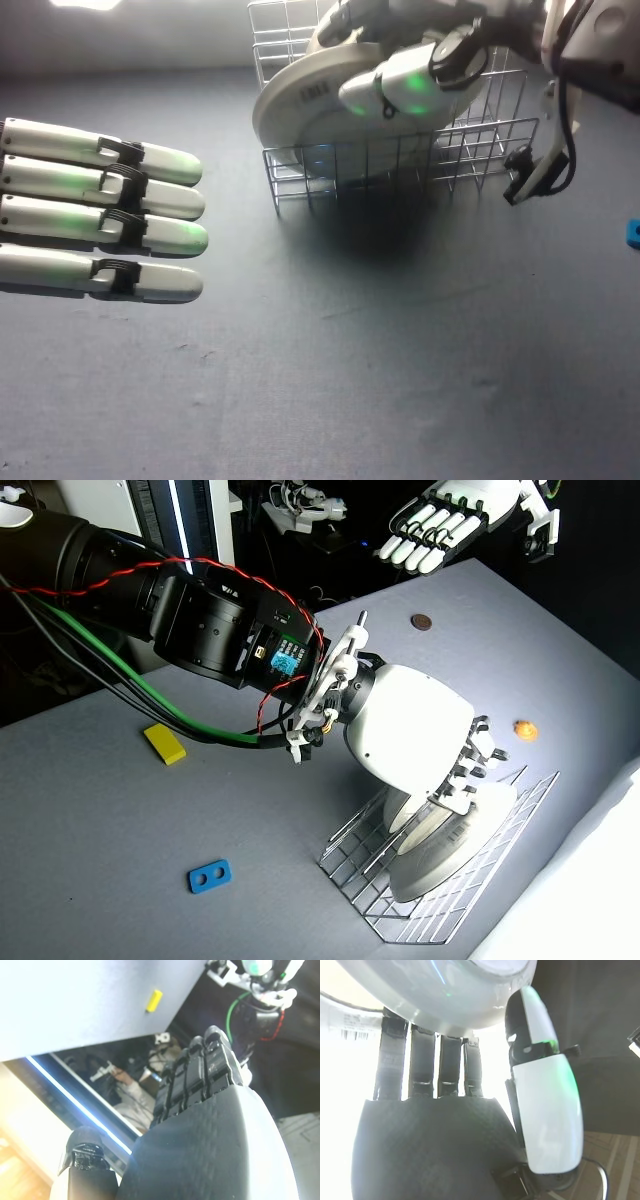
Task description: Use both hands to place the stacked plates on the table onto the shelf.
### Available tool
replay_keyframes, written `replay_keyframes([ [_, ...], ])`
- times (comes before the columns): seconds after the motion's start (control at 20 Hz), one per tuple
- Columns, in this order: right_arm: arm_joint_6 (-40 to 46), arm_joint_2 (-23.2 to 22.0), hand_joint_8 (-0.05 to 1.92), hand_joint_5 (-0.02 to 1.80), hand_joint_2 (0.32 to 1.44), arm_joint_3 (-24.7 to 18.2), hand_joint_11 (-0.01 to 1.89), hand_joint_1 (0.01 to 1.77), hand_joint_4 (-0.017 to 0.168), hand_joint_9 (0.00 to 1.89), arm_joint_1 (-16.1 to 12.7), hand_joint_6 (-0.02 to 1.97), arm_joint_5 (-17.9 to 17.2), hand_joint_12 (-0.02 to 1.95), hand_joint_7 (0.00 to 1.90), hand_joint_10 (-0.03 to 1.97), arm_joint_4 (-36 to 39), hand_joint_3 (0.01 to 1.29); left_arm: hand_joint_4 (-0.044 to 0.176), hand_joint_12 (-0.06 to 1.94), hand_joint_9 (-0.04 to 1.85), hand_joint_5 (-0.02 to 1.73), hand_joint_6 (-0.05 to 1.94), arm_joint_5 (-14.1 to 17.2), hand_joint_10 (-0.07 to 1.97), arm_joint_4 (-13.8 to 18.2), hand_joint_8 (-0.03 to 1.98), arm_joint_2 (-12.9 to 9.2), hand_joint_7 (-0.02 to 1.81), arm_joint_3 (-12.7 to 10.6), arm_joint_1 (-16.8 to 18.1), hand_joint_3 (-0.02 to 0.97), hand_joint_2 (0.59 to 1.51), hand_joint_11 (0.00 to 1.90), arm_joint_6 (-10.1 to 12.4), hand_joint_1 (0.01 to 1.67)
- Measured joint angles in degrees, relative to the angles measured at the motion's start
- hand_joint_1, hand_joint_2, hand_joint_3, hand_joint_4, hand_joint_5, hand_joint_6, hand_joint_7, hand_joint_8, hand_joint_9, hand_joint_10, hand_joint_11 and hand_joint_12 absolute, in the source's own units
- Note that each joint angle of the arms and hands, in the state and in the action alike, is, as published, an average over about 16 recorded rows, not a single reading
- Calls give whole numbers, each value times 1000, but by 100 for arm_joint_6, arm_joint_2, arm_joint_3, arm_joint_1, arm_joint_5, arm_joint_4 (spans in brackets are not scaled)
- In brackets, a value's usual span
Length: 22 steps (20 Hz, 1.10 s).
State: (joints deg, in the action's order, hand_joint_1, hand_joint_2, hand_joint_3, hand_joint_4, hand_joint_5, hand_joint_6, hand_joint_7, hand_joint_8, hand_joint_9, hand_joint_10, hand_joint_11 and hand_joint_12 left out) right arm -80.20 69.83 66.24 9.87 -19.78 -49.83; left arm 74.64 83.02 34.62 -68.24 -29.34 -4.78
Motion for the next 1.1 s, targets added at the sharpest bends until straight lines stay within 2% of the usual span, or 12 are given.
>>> replay_keyframes([
  [0.25, 0, -209, 43, 571, 1125, -224, 433, 961, -2, 789, -141, 122, -56, 1257, 826, 274, 235, 14, 2, 12, 20, 25, 12, 23, 12, 16, -1, 18, 17, -47, 18, 14, 1107, 15, -4, 15],
  [0.75, 2, -1073, 29, 597, 1062, -1103, 449, 952, -1, 804, -273, 85, -263, 1225, 791, 249, 988, 14, 2, 23, 30, 39, 12, 28, 12, 52, 0, 59, 31, -92, 76, 14, 1126, 17, -8, 14],
  [0.85, 2, -1297, 49, 645, 1059, -1329, 461, 895, -1, 814, -251, 98, -302, 1249, 820, 286, 1118, 14, 2, 147, 82, 82, 46, 19, 50, 54, 41, 68, 92, -91, 93, 12, 1142, 39, -8, 17],
  [0.95, -1, -1522, 139, 688, 1059, -1555, 488, 825, -1, 822, -209, 178, -330, 1322, 847, 407, 1206, 14, 2, 355, 166, 152, 155, 9, 178, 54, 160, 77, 187, -90, 109, 12, 1163, 103, -8, 26],
  [1.1, -10, -1868, 461, 767, 1067, -1912, 607, 724, -1, 880, -123, 492, -350, 1448, 906, 705, 1318, 14, 3, 705, 392, 352, 493, -6, 524, 52, 505, 89, 421, -92, 131, 10, 1200, 330, -6, 53],
])
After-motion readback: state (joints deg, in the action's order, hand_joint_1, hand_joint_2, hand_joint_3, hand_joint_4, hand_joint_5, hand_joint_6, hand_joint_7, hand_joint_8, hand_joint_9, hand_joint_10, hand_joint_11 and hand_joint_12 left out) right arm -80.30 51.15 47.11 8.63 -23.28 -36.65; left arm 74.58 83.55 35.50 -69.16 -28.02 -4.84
